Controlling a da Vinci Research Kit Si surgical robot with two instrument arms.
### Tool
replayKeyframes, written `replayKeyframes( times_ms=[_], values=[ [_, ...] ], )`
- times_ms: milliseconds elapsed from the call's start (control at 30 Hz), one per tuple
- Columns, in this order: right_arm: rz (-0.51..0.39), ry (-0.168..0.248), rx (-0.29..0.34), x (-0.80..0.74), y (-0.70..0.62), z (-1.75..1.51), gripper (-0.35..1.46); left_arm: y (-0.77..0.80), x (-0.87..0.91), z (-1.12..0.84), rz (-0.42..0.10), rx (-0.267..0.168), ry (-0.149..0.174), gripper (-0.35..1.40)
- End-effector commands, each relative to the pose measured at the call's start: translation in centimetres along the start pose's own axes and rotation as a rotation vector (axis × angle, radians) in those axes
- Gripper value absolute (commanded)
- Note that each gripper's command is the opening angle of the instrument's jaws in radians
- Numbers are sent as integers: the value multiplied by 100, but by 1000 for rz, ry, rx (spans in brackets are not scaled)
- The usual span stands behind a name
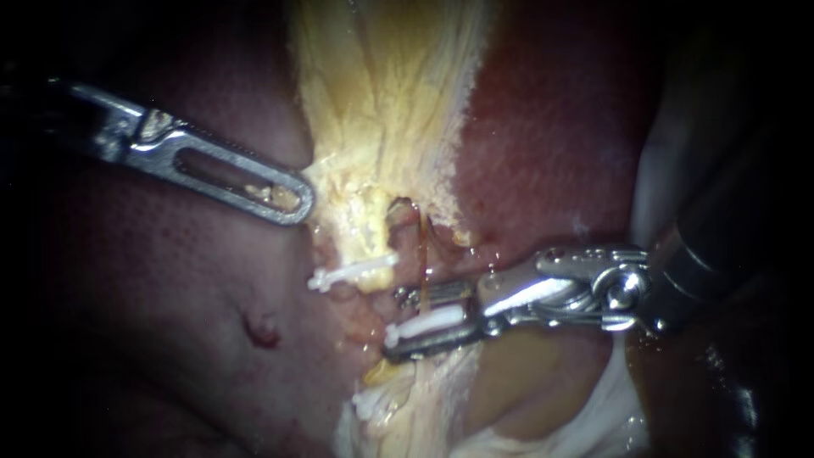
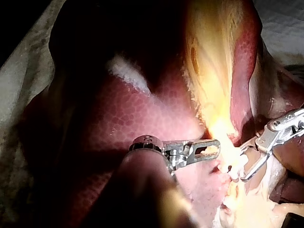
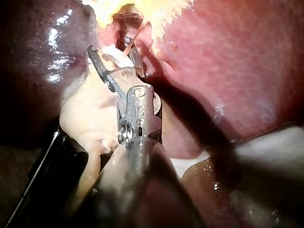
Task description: Going back second clip right tube
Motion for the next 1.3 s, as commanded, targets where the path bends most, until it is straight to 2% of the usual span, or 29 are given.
replayKeyframes(
  times_ms=[33,267,400,633,867,1067,1300],
  values=[
    [-15,0,-1,-1,0,-1,50,0,0,0,0,0,0,-35],
    [-119,10,-45,-12,6,-20,50,0,1,0,0,0,0,-35],
    [-187,11,-63,-16,10,-42,50,1,1,0,0,0,0,-35],
    [-286,11,-67,3,3,-86,50,1,1,0,1,0,0,-35],
    [-323,48,-73,23,-3,-121,50,3,2,0,1,0,1,-35],
    [-340,66,-69,27,-5,-133,50,6,2,5,3,-1,-1,-35],
    [-339,83,-66,26,-5,-137,50,19,5,33,8,5,9,-35]
  ],
)
